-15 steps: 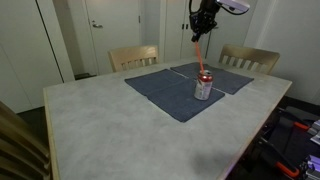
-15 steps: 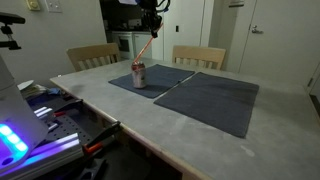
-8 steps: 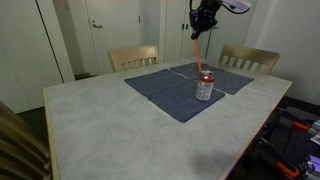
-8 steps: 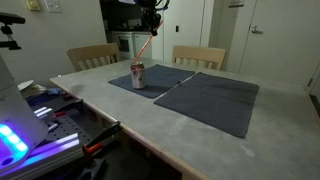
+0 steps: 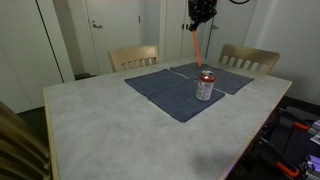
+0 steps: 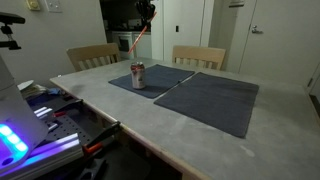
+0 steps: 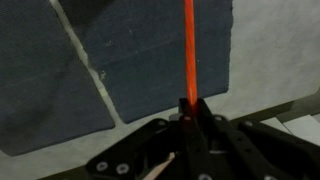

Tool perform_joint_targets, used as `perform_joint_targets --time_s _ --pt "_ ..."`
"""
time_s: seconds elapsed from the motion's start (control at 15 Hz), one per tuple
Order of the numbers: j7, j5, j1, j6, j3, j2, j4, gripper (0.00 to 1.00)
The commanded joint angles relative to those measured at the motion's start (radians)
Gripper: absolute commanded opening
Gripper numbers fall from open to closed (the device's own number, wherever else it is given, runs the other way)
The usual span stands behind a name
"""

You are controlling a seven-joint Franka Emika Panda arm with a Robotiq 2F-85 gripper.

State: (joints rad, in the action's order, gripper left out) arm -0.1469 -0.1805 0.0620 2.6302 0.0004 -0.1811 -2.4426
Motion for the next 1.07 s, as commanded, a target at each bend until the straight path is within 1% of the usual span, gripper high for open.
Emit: perform_joint_targets --time_s 0.0,0.2,0.53,0.8,1.0 --pt "0.116 -0.092 0.048 -0.133 0.010 0.031 0.046 0.02" --pt "0.145 -0.077 0.069 -0.209 0.035 0.084 0.079 0.02" --pt "0.162 -0.023 0.071 -0.237 0.077 0.240 0.165 0.02" --pt "0.110 0.105 0.077 -0.215 0.090 0.388 0.261 0.02" --pt "0.092 0.192 0.089 -0.242 0.089 0.494 0.361 0.02"
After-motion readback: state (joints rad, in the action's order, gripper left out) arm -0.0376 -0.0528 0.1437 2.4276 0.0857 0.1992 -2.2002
